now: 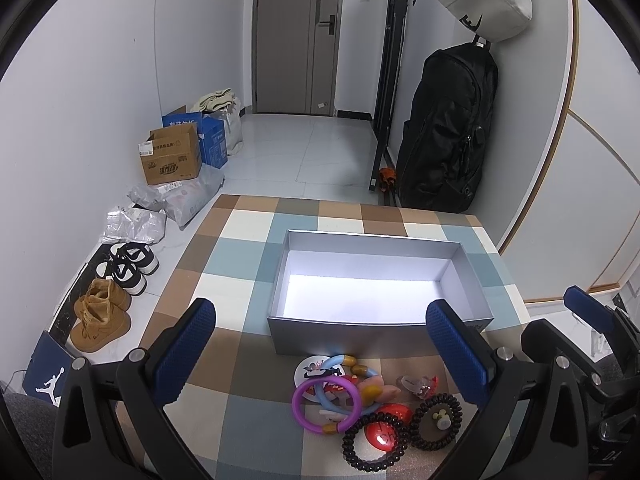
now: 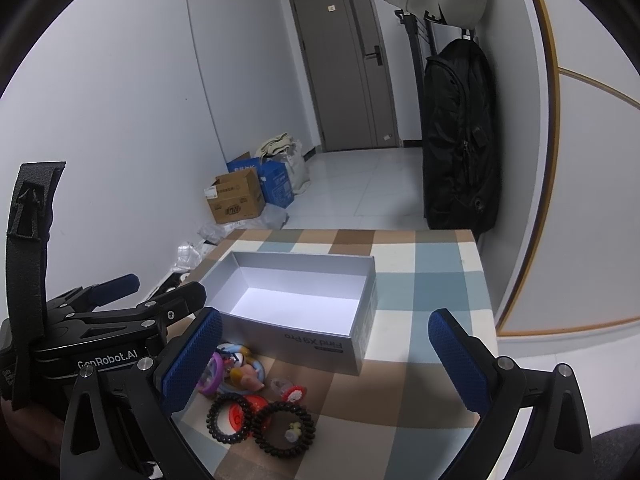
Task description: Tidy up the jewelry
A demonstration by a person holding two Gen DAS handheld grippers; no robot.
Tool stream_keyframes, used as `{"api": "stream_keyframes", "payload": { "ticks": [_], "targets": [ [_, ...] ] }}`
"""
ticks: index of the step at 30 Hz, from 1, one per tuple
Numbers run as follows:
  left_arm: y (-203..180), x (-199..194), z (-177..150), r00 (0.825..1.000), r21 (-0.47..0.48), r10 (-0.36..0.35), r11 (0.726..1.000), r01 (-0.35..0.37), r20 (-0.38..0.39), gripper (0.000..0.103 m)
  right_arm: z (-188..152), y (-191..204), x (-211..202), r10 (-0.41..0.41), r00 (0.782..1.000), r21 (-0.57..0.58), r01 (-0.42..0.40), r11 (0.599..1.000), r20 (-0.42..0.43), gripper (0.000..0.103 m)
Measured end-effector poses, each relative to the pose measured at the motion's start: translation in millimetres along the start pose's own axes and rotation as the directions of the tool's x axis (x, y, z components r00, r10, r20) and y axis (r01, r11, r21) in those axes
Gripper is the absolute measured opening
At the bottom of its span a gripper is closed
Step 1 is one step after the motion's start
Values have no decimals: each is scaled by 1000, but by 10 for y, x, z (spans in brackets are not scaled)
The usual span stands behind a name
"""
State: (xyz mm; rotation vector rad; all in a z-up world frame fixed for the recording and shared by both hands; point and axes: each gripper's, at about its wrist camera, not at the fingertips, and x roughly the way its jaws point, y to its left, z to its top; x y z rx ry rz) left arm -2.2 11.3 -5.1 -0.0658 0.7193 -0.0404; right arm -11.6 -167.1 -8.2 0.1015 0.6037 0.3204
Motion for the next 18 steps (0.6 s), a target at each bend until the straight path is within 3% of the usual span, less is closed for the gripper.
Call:
{"api": "stream_keyframes", "payload": {
  "ticks": [12, 18],
  "targets": [
    [77, 71, -29, 993, -22, -89, 996, 88, -78, 102, 5, -5, 20, 1, 1000, 7, -1, 1000, -21, 103],
    [189, 153, -143, 973, -60, -155, 987, 147, -172, 102, 9, -112, 88, 15, 998, 62, -10, 998, -69, 103]
  ]
}}
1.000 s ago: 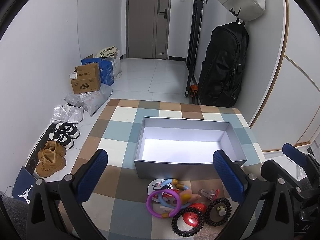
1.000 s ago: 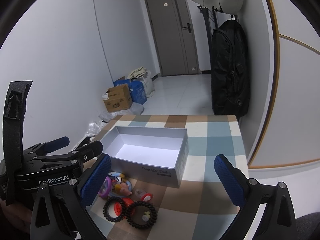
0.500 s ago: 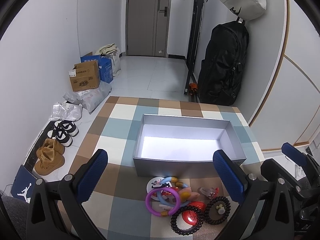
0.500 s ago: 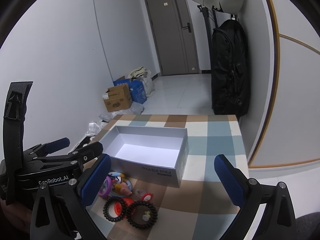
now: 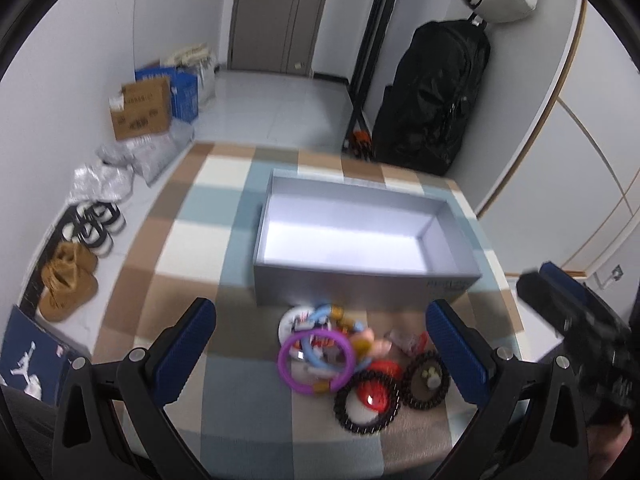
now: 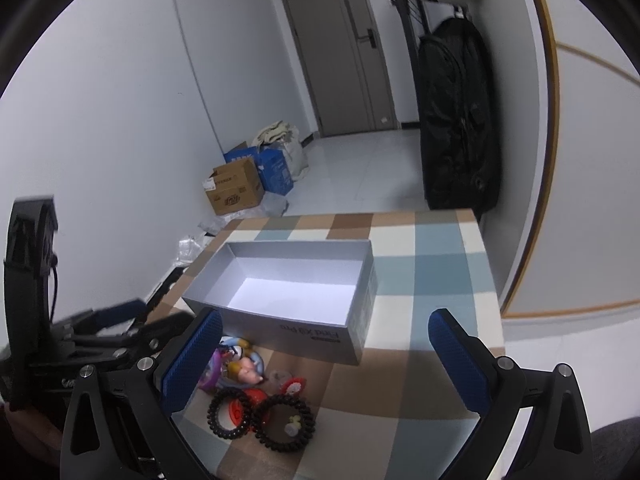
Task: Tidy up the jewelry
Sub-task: 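Lower the left gripper onto the pile and grasp the purple ring bangle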
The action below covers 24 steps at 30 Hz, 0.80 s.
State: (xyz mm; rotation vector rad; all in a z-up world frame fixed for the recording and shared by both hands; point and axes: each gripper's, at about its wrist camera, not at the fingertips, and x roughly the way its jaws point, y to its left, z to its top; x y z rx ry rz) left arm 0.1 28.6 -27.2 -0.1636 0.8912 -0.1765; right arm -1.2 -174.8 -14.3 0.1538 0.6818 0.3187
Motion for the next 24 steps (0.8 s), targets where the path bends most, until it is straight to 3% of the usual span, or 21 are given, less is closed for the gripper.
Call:
{"api": "stream_keyframes", "payload": {
  "ticks": [11, 18, 24],
  "targets": [
    [132, 231, -163, 980, -43, -66, 997, 59, -188, 94, -1, -163, 115, 71, 994, 120, -61, 991, -80, 103],
    [158, 333, -155, 964, -81, -130, 990, 113, -234, 74, 7, -148, 154, 85, 992, 118, -74, 990, -91, 103],
    [247, 353, -162, 955, -144, -171, 980, 139, -242, 50, 0, -159, 161, 98, 990, 124, -86, 989, -99, 103]
  ]
}}
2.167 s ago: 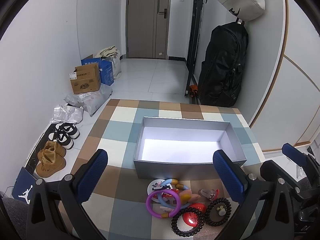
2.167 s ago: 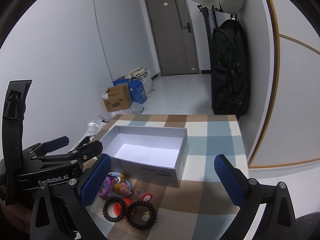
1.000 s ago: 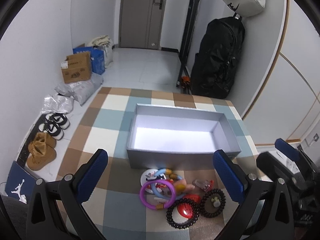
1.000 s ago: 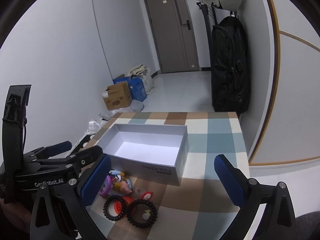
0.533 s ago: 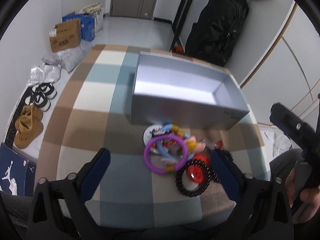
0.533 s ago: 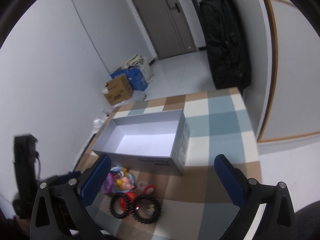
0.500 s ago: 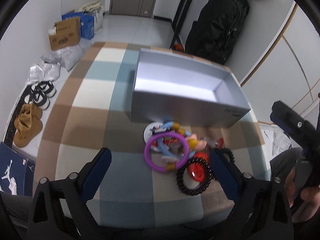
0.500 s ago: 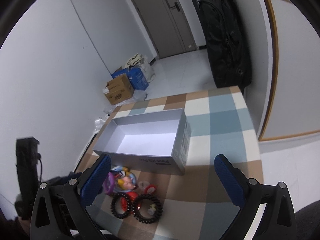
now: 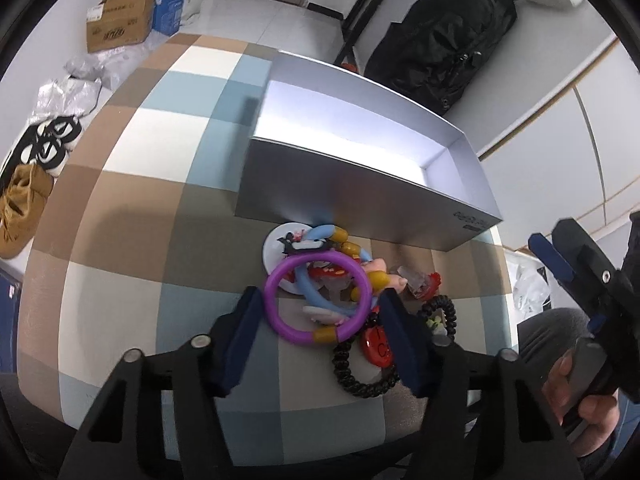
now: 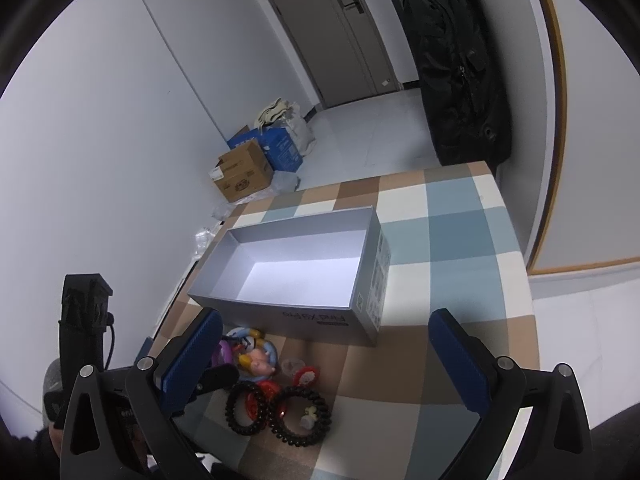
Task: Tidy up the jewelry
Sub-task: 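Lower the left gripper onto the pile and grasp the purple ring bangle, then grasp the black coiled bracelet with the right gripper while the left lifts the purple bangle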
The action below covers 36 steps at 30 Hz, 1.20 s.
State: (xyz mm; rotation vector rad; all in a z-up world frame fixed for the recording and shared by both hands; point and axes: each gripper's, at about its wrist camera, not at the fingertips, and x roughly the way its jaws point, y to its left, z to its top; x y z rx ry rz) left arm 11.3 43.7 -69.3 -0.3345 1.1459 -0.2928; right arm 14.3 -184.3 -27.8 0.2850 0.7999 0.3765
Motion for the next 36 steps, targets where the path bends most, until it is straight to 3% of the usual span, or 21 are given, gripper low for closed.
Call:
{"api": "stream_keyframes", "payload": {
  "ticks": [12, 15, 22, 28, 31, 36],
  "targets": [
    [54, -7, 39, 1000, -48, -29, 998, 29, -5, 47, -34, -9, 16, 4, 1000, 3, -4, 1000, -11, 103],
    [59, -31, 56, 1000, -54, -25, 998, 25, 3, 47, -80, 4, 64, -48, 998, -29, 47, 998, -48, 103],
    [115, -115, 67, 999, -76, -39, 996, 41, 29, 46, -240, 95, 161, -32, 987, -115, 14, 993, -156, 103],
    [149, -197, 95, 997, -97, -54, 994, 60, 61, 46, -461, 282, 273, -83, 969, -273, 17, 962, -234, 90],
    [148, -225, 112, 995, -103, -64, 992, 72, 75, 46, -543, 346, 323, -110, 960, -335, 17, 942, -259, 77],
    [156, -271, 133, 993, -105, -75, 991, 85, 94, 46, -657, 450, 419, -161, 949, -422, 33, 906, -270, 74]
  ]
}}
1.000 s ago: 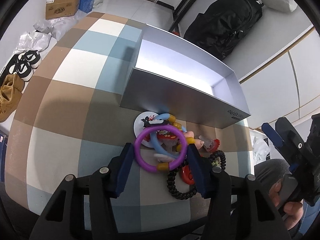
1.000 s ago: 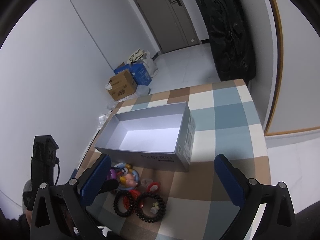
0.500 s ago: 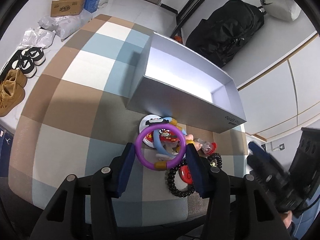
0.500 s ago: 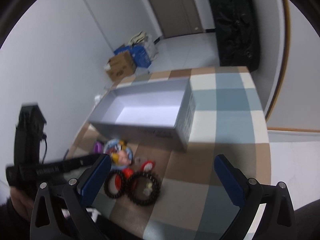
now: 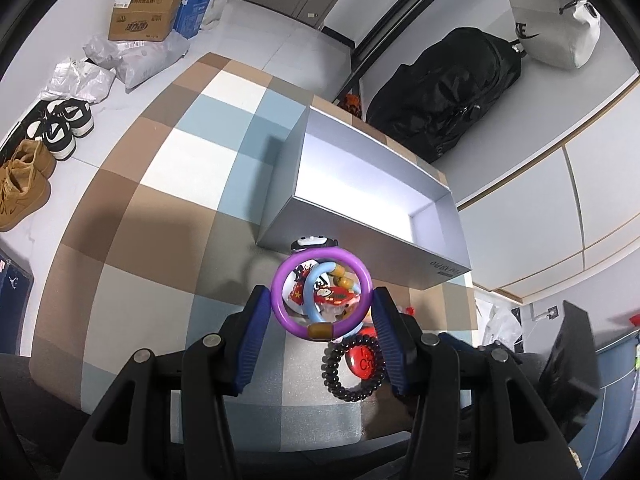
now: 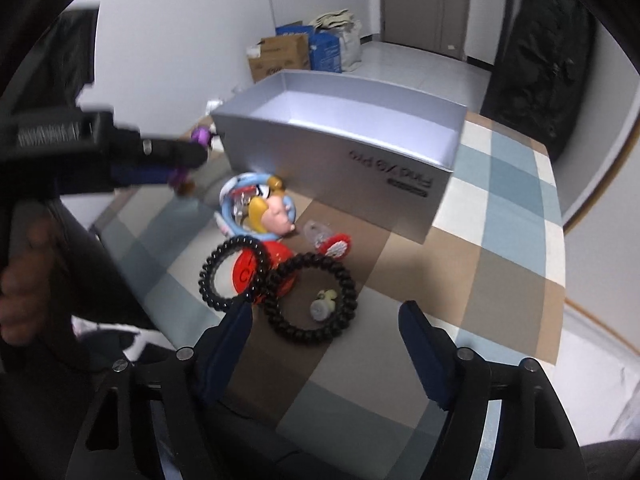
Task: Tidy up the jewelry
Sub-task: 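Grasp the black coiled bracelet with the right gripper while the left lifts the purple bangle, then carry both items into the grey box and open both grippers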
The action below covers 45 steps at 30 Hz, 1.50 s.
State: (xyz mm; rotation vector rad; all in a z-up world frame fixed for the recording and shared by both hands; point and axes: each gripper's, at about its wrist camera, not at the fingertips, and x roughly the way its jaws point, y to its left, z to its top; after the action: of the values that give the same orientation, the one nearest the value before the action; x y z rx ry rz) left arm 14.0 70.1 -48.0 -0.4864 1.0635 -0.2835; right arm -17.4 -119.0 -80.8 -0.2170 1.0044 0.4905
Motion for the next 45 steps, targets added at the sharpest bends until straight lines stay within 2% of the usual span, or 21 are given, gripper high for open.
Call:
{"api": "stream_keyframes", "payload": {
  "ticks": [6, 11, 20, 27, 36, 41, 45],
  "targets": [
    [-15, -29, -2, 1000, 10, -3, 1000, 2, 11, 46, 4, 130, 100, -44, 999, -62, 43, 997, -15, 51],
    [-40, -59, 2, 1000, 12, -8, 1000, 7, 22, 46, -15, 157, 43, -31, 999, -63, 31, 998, 9, 49],
    [-117, -97, 9, 999, 20, -16, 1000, 15, 49, 46, 32, -100, -163, 71, 993, 92, -79, 993, 92, 48],
    [-186, -137, 36, 997, 39, -8, 999, 5, 70, 46, 103, -229, -295, 100, 984, 148, -122, 981, 148, 46],
    [-357, -177, 223, 995, 91, 8, 996, -16, 96, 46, 335, -301, -634, 133, 952, 195, -191, 962, 276, 46],
    [-465, -100, 374, 997, 125, 27, 991, -36, 77, 46, 567, -412, -674, 146, 942, 219, -218, 951, 302, 46],
    [-529, 43, 542, 998, 155, 39, 987, -45, 43, 46, 778, -499, -600, 142, 942, 219, -214, 952, 304, 46]
  ]
}}
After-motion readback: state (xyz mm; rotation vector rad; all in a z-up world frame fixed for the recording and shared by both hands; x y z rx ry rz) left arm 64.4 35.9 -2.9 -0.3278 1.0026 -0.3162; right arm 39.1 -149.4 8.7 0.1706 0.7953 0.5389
